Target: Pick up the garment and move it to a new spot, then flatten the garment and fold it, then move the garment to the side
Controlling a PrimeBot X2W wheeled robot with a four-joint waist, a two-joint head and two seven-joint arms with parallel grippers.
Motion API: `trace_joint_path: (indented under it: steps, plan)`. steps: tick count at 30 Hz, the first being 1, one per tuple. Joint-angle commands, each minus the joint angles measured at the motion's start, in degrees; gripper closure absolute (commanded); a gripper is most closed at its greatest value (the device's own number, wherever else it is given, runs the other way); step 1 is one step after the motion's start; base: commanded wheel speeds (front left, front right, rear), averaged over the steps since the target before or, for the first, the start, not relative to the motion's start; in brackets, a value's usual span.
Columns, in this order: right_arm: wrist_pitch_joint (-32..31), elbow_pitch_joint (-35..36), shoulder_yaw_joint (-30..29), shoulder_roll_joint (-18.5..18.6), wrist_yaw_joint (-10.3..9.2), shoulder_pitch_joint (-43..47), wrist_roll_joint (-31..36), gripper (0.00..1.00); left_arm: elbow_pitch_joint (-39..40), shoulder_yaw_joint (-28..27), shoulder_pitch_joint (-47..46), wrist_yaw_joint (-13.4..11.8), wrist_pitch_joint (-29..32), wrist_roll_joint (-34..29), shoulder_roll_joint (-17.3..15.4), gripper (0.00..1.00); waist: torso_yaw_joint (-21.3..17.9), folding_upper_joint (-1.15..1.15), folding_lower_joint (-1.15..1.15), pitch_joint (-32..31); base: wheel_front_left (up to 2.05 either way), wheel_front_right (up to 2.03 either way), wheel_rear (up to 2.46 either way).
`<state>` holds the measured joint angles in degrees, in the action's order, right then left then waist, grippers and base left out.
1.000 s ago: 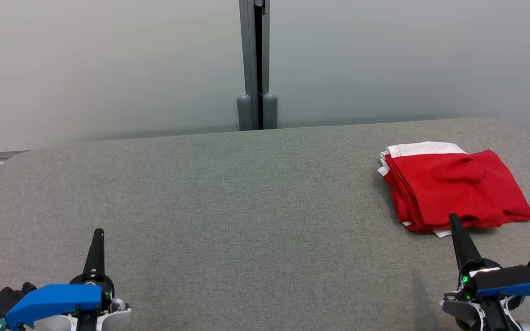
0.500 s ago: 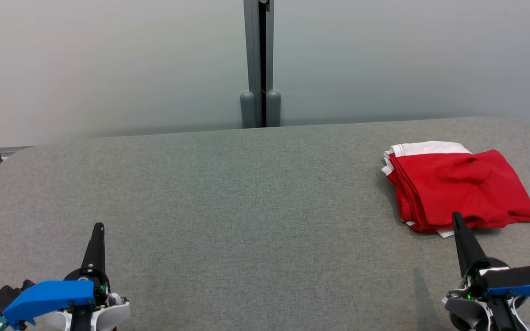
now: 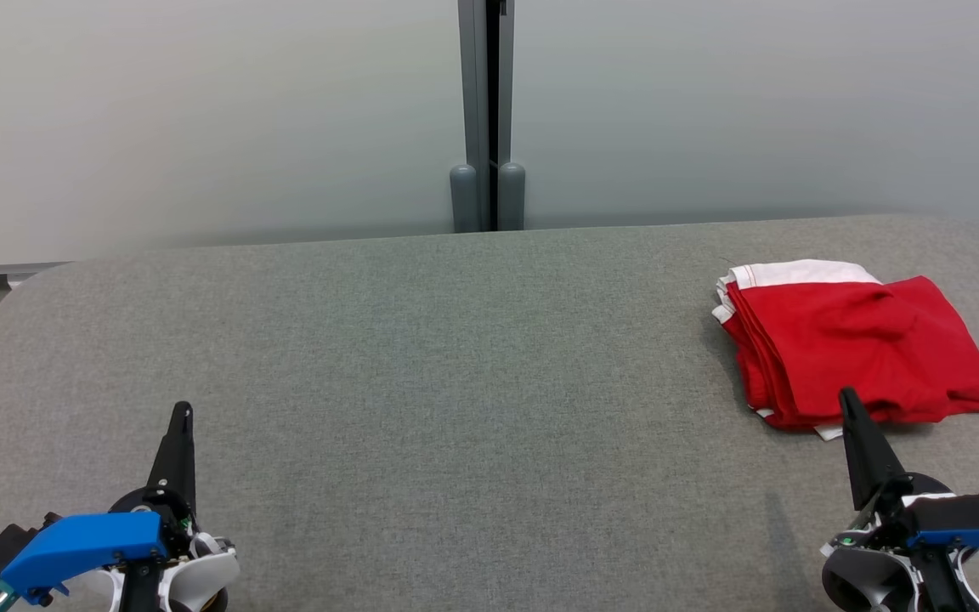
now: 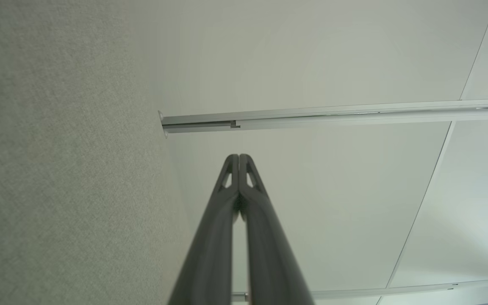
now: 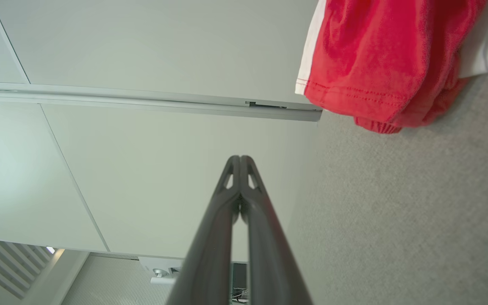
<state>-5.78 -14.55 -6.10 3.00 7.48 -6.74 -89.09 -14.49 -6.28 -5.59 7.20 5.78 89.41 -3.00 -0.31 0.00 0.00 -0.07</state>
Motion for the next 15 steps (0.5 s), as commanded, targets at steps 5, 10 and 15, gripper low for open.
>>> trace_joint_path:
  steps: [5,10,15]
  plan:
    - [-0.7,0.6,-0.5,-0.2,0.02,0.8,-2.6,1.00,0.5,-0.3,-0.9,0.5,0.7,2.3,0.1,1.00,0.2,0.00,0.00,0.2,0.00,0.00,0.00]
    - [-1.0,0.7,-0.6,-0.2,0.02,0.9,-3.4,1.00,0.5,-0.4,-0.9,0.5,1.0,3.1,0.2,1.00,0.3,0.00,0.00,0.2,0.00,0.00,0.00]
    - [-1.0,0.7,-0.6,-0.2,0.02,0.9,-3.4,1.00,0.6,-0.4,-0.9,0.5,1.0,3.1,0.2,1.00,0.3,0.00,0.00,0.2,0.00,0.00,0.00]
